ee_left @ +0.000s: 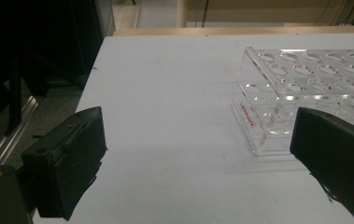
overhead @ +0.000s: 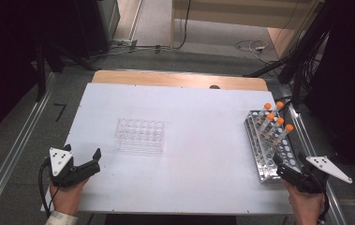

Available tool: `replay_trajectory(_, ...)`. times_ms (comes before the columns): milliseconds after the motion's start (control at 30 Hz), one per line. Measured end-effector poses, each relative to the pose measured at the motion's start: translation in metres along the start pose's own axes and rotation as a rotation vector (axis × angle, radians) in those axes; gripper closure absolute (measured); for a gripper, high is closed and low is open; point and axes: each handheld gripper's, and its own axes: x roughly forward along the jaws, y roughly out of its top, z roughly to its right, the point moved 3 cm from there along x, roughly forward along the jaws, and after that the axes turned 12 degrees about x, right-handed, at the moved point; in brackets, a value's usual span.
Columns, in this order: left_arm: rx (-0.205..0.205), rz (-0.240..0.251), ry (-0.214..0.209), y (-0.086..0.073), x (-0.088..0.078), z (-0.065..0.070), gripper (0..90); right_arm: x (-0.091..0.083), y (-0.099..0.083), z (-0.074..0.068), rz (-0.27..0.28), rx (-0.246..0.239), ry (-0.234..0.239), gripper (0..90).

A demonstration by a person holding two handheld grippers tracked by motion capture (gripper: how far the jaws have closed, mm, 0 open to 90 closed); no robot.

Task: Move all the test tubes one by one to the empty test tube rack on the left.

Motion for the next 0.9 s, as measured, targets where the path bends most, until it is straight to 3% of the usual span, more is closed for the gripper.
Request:
replay_trajectory(200, 0.003, 0.001, 0.002, 0.0, 0.0, 0.0, 4.2, 0.012, 0.021, 0.009, -0.001, -0.047, 0.003, 17.5)
replay_trajectory(367, 0.001, 0.001, 0.006, 0.0, 0.0, -0.001, 4.7, 0.026, 0.034, 0.021, -0.034, -0.048, 0.031, 26.1)
replay_trajectory(467, 0.003, 0.0, 0.008, 0.0, 0.0, 0.0, 4.7, 0.035, 0.039, 0.026, -0.06, -0.041, 0.067, 32.0)
replay_trajectory(667, 0.004, -0.002, 0.008, -0.001, 0.0, 0.0, 4.7, 0.047, 0.046, 0.035, -0.08, -0.042, 0.059, 39.2)
replay_trajectory(900, 0.005, -0.007, 0.008, -0.001, 0.001, -0.001, 4.8, 0.054, 0.051, 0.038, -0.141, -0.081, 0.101, 49.2)
